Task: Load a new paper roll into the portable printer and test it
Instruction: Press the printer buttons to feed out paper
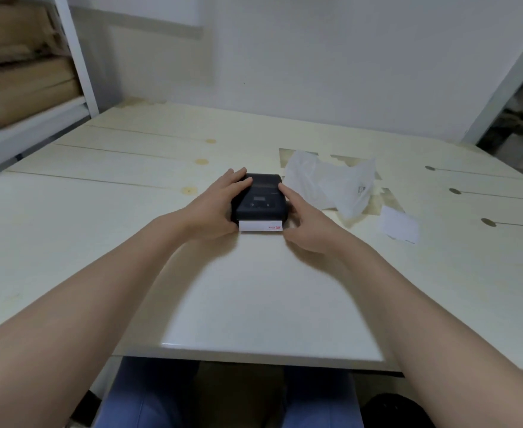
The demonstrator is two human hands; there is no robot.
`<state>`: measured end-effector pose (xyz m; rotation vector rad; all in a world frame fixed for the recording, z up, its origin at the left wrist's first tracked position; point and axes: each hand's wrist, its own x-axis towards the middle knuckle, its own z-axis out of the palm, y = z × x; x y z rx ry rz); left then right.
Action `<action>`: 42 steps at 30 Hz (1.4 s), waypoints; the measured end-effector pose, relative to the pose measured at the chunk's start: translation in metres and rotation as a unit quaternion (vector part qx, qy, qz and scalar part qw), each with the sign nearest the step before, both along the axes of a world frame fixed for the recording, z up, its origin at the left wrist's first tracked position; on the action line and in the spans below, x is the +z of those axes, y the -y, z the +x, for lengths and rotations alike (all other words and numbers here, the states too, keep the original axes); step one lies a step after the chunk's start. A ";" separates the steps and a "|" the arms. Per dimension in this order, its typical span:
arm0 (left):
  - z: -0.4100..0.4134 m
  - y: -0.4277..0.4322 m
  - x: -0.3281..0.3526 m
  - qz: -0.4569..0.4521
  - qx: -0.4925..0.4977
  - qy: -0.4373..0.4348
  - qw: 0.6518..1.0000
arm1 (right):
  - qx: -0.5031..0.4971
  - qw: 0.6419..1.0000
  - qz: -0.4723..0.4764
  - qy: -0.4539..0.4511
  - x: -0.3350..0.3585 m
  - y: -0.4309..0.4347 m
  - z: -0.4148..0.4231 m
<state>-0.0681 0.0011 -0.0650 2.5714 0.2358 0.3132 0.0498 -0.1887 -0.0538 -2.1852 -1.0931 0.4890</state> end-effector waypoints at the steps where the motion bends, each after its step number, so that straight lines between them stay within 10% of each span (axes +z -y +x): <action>1: -0.001 0.000 0.004 -0.066 -0.001 -0.011 0.998 | 0.000 0.999 0.013 -0.040 0.002 0.000 0.000; 7: 0.001 0.010 0.011 -0.398 0.102 0.040 0.911 | -0.095 0.981 0.105 -0.135 0.011 -0.014 -0.003; 42: 0.018 0.015 0.004 -0.440 0.149 0.086 0.881 | -0.290 0.926 0.227 -0.078 -0.027 -0.048 -0.003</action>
